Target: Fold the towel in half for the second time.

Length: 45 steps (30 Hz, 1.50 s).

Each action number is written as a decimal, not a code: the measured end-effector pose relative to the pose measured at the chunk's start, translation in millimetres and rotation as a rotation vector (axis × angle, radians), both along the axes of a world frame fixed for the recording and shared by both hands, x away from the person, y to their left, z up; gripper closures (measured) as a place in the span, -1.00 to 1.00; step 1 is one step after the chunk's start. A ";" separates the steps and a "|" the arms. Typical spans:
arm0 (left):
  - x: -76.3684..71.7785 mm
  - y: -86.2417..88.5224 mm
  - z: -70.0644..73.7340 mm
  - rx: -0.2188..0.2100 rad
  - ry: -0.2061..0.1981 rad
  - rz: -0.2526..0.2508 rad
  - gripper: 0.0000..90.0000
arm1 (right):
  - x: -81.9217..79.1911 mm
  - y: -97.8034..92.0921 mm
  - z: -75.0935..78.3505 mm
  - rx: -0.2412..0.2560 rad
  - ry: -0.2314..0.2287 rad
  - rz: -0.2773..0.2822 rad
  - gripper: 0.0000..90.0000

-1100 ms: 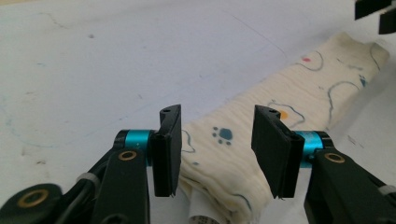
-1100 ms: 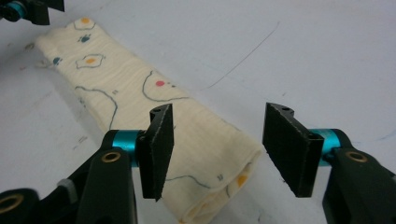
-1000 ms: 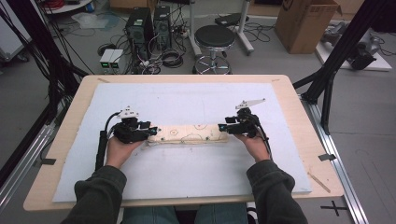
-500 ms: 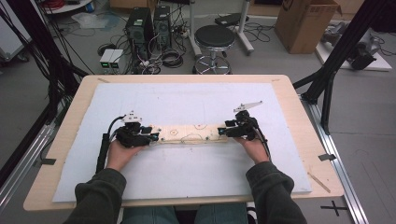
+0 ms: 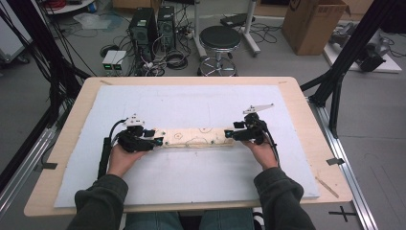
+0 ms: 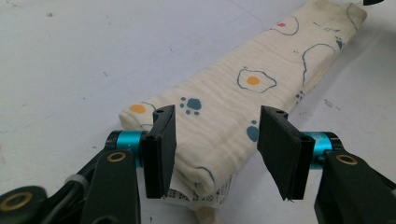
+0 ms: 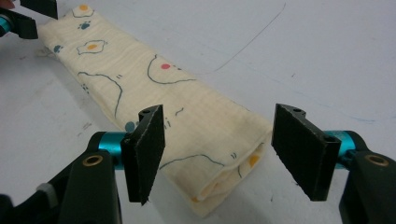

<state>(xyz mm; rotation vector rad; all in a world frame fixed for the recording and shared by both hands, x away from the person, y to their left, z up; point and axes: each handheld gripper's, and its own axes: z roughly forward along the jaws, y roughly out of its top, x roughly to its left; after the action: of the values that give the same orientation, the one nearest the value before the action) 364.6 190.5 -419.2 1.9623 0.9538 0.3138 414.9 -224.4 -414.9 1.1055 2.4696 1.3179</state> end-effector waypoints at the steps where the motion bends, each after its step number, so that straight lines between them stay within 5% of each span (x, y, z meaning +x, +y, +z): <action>1: -0.5 0.1 0.6 -0.001 -0.004 0.000 0.05 | -0.2 0.3 0.4 0.001 -0.001 -0.001 -0.24; 45: -26.6 17.6 24.7 -0.021 -0.060 -0.006 -0.21 | -23.1 -9.5 20.3 0.036 -0.054 -0.042 -0.63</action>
<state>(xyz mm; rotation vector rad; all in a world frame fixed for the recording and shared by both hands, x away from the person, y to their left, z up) 338.0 208.1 -394.4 1.9256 0.9098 0.3557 391.8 -234.0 -394.6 1.1081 2.3809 1.3674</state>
